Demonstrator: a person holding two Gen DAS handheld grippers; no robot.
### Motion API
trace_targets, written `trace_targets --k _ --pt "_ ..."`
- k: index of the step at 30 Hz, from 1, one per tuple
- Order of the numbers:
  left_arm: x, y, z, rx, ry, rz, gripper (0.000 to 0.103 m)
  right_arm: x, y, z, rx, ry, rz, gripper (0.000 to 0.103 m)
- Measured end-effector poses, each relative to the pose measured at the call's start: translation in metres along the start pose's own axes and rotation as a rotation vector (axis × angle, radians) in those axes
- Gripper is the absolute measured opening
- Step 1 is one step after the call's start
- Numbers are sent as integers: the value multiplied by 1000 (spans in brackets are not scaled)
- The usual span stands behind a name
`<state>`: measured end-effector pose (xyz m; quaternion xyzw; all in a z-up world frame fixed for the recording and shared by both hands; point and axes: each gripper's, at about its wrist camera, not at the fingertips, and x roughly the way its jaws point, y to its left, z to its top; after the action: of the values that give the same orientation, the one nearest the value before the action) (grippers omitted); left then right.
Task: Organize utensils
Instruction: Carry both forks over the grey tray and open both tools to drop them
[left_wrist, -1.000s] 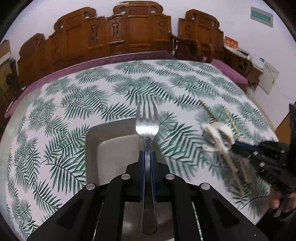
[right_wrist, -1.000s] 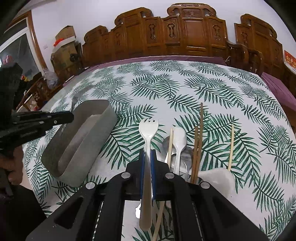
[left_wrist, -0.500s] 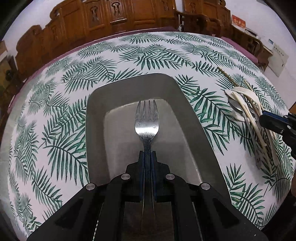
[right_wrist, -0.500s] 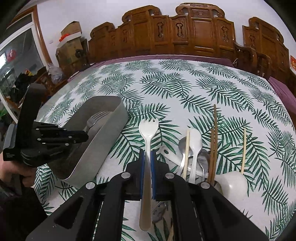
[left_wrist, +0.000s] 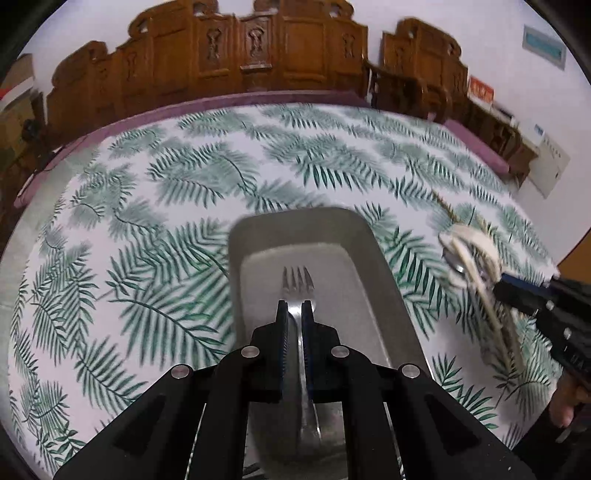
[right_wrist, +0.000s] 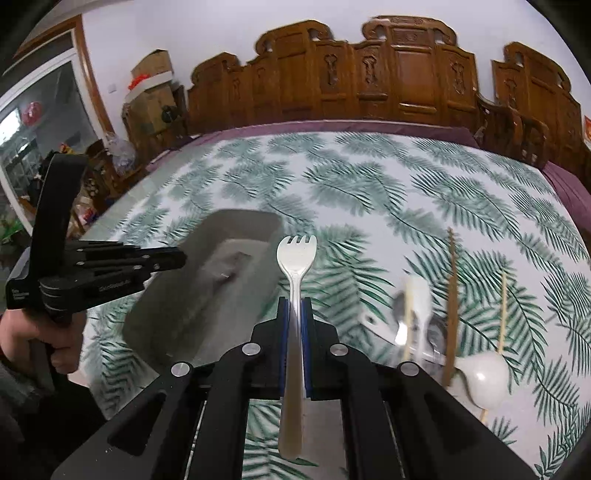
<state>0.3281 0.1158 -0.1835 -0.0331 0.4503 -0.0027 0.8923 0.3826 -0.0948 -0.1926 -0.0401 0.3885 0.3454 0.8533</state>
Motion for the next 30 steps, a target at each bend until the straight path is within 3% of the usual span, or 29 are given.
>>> trace_targets --k 7,17,25,30 --pt "-21 22 5 -40 -59 5 6 28 40 20 50 22 95 8" --pt "-31 38 5 -79 -86 -7 6 78 51 25 136 85 85 11" --pt "-35 23 5 -62 -103 -47 10 42 27 24 129 24 72 11" --pt "-38 2 6 -36 -120 -90 12 5 -7 10 71 0 -32 11"
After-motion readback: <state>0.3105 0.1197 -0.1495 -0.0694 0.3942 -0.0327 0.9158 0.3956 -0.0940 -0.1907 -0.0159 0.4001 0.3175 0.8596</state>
